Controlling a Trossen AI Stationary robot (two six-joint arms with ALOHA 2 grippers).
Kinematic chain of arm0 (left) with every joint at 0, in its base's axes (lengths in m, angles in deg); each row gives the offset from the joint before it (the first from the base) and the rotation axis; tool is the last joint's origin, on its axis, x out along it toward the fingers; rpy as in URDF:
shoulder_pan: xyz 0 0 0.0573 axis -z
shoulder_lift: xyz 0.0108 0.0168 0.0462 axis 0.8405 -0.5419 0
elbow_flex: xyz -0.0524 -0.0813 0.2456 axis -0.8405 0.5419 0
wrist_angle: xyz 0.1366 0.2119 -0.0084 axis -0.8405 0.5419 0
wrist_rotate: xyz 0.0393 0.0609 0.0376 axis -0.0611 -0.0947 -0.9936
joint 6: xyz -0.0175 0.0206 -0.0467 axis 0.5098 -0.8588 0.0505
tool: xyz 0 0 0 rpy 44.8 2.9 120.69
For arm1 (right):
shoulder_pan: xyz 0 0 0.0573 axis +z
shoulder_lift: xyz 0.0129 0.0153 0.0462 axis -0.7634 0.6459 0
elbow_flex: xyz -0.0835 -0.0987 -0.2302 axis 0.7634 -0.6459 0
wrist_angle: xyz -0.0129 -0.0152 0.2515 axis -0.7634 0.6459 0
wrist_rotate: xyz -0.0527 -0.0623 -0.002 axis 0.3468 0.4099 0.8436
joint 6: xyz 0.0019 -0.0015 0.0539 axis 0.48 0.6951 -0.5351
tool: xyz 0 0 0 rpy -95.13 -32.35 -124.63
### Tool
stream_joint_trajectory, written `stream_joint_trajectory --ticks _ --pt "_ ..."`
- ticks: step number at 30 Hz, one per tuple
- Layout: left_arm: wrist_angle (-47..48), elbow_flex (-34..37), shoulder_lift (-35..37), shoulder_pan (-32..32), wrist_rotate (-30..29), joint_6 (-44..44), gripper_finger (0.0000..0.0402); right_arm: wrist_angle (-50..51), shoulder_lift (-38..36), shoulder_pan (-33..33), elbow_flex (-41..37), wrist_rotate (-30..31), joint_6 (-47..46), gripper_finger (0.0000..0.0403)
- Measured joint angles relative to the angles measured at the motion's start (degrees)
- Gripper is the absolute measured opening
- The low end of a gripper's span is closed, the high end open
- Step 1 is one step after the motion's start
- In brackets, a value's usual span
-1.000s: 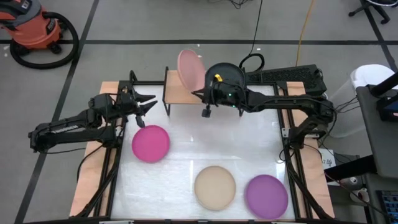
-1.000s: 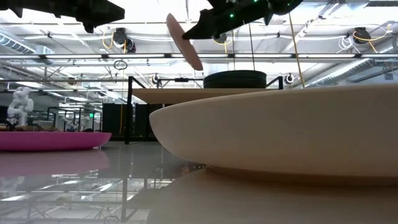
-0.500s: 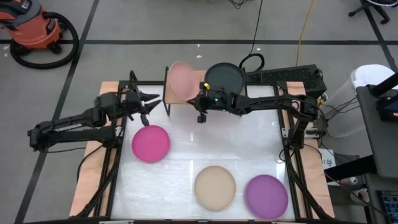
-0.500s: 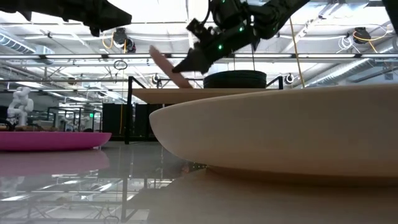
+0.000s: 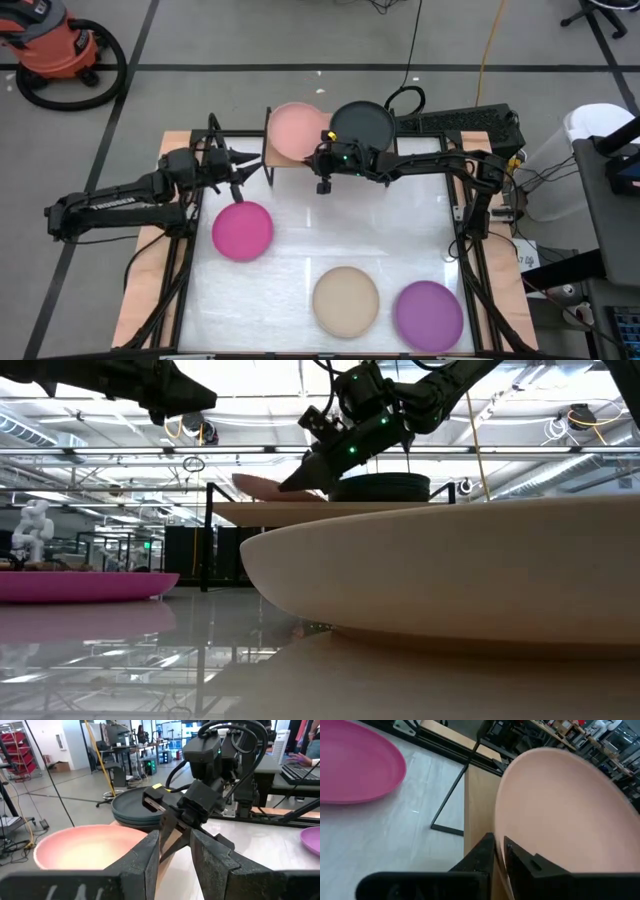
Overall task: Place and stack plates onto a shelf
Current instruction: Put the light pink plate on the shelf, then stack the pink plate on the light pink plate on the shelf
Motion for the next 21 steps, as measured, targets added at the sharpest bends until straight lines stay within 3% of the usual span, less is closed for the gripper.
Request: stream_joint_trajectory --ticks 11,21 --pt "0.28 0.0 0.0 0.0 0.02 0.02 0.0118 0.28 -1.11 0.44 -0.11 0.19 -0.38 0.0092" --pt "6.88 0.0 0.0 0.68 -1.75 6.3 0.0118 6.74 -10.75 4.45 -0.11 0.16 -0.34 0.0118"
